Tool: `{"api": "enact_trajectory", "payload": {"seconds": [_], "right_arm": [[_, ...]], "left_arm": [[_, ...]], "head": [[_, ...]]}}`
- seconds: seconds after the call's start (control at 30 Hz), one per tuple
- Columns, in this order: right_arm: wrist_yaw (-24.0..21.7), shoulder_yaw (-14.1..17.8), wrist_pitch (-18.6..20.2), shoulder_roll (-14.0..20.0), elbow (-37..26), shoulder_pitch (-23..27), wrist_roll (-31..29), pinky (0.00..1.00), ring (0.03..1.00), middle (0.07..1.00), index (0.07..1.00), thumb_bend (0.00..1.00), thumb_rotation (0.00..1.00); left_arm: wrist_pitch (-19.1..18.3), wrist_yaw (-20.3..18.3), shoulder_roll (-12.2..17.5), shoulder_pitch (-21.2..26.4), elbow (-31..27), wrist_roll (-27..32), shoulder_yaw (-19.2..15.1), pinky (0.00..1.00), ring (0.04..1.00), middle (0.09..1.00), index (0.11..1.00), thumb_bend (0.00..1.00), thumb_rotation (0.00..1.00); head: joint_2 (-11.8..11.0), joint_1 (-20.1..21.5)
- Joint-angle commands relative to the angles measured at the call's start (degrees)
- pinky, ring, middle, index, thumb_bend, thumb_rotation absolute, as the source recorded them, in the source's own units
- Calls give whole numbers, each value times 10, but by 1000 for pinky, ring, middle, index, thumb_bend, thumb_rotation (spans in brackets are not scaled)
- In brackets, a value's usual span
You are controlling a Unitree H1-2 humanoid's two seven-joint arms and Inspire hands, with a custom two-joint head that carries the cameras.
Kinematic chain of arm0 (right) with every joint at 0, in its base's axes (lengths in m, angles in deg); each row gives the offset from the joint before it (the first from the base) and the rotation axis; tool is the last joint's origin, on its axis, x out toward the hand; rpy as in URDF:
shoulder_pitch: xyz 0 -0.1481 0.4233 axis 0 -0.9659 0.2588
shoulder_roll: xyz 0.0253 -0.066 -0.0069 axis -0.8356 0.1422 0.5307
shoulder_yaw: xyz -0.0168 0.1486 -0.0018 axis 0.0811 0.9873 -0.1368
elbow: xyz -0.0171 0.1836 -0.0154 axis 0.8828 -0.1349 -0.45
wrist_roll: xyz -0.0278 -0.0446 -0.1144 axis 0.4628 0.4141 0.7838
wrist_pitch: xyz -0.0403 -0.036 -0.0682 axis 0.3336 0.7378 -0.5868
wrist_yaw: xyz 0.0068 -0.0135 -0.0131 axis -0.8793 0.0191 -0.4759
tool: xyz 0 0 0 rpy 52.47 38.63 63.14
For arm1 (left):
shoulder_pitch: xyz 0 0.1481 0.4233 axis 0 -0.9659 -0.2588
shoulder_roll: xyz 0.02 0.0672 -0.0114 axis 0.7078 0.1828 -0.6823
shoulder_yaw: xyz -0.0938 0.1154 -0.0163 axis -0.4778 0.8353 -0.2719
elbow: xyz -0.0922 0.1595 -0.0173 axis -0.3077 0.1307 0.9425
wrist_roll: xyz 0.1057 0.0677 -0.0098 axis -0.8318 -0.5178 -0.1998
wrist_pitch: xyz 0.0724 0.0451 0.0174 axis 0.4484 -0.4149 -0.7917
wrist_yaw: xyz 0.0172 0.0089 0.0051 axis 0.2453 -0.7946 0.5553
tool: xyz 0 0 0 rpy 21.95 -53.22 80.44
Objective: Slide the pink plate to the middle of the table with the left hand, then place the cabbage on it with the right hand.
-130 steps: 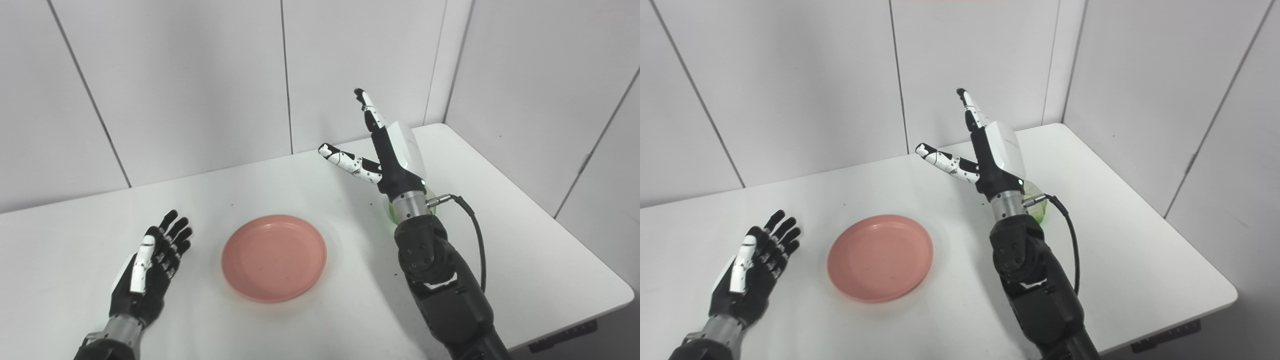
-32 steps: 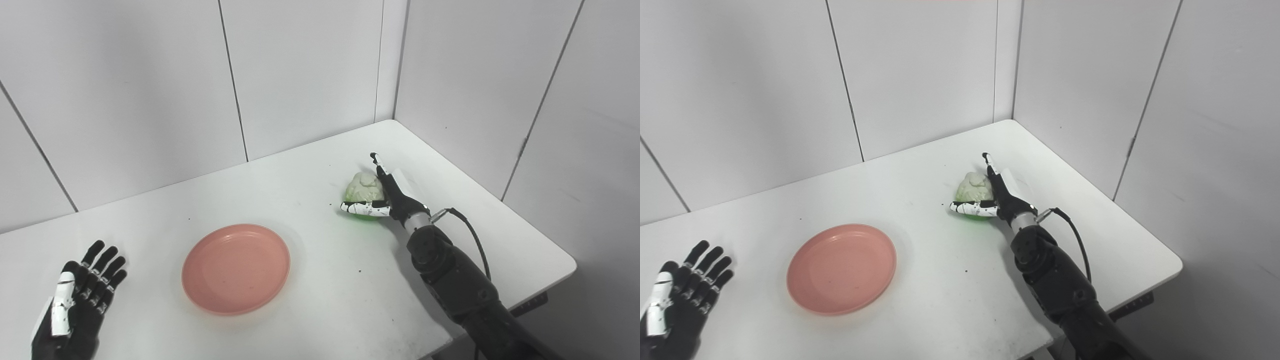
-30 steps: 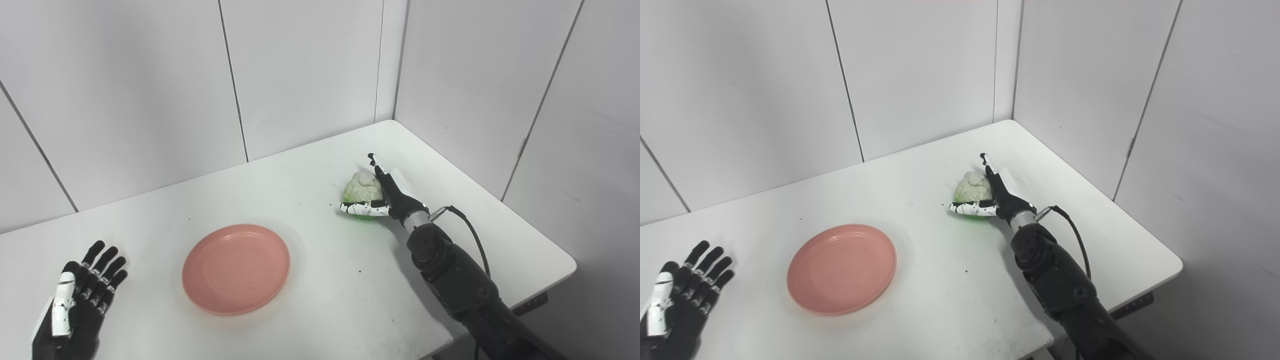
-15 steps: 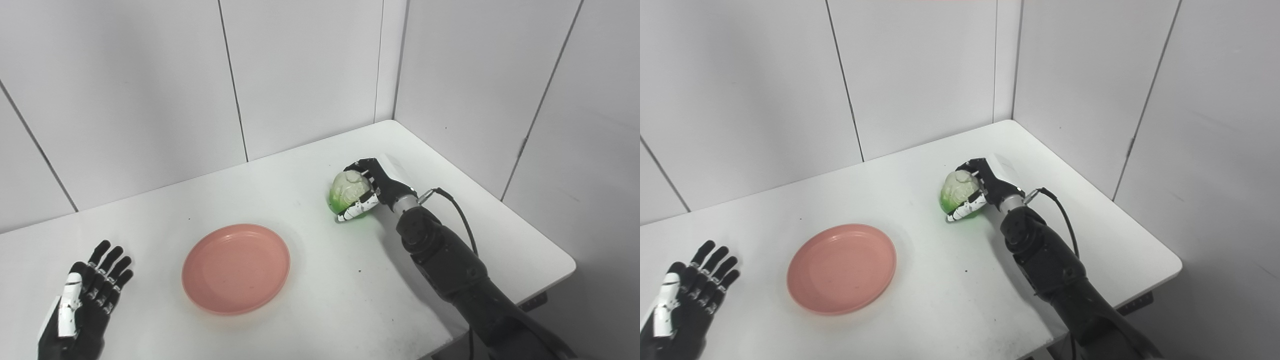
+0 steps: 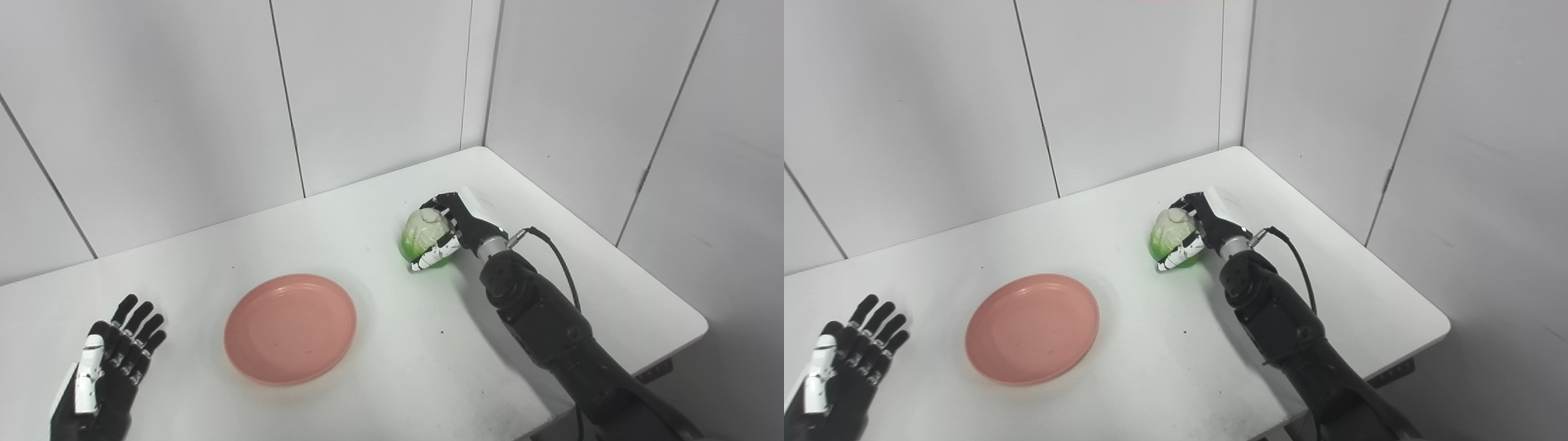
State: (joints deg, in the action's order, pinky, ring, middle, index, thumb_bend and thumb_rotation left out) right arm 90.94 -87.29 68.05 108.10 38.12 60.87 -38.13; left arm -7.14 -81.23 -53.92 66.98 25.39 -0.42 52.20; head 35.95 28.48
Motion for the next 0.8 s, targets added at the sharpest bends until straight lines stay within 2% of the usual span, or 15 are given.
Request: {"api": "enact_trajectory", "payload": {"seconds": [0.0,0.17,0.37,0.4,0.43,0.47,0.5,0.6,0.77], "right_arm": [[-3,12,10,5,-32,10,-9,360,388,487,537,514,0],[-7,25,-5,-8,-86,9,-25,360,398,496,529,515,0],[-21,22,10,-26,-144,16,-28,362,400,490,531,515,0],[-23,18,12,-30,-154,19,-25,362,400,490,530,516,0],[-25,16,14,-32,-160,20,-23,353,390,490,541,513,0],[-29,10,16,-35,-168,23,-18,350,386,490,544,512,0],[-31,5,18,-36,-174,25,-14,356,389,491,542,513,0],[-43,-12,12,-44,-183,33,-8,360,393,493,539,513,0],[-61,-29,7,-59,-185,46,-14,366,396,493,539,513,0]], "left_arm": [[-8,8,-4,-2,-7,-8,5,955,940,950,944,456,1000],[-15,23,-12,-8,-25,-16,13,965,950,952,946,460,1000],[-39,44,-22,-17,-56,-24,22,976,950,947,944,452,1000],[-44,49,-25,-18,-61,-26,25,977,950,946,943,450,1000],[-47,53,-27,-19,-65,-28,27,976,949,943,941,450,1000],[-50,58,-31,-21,-71,-31,30,976,949,942,940,450,1000],[-52,62,-33,-23,-75,-33,32,975,948,940,939,449,1000],[-64,77,-45,-29,-94,-44,40,975,947,940,938,449,1000],[-78,95,-60,-34,-115,-61,51,988,952,944,937,463,1000]], "head": [[0,-8],[1,-31],[3,-64],[3,-84],[3,-84],[2,-104],[2,-104],[2,-139],[3,-169]]}}
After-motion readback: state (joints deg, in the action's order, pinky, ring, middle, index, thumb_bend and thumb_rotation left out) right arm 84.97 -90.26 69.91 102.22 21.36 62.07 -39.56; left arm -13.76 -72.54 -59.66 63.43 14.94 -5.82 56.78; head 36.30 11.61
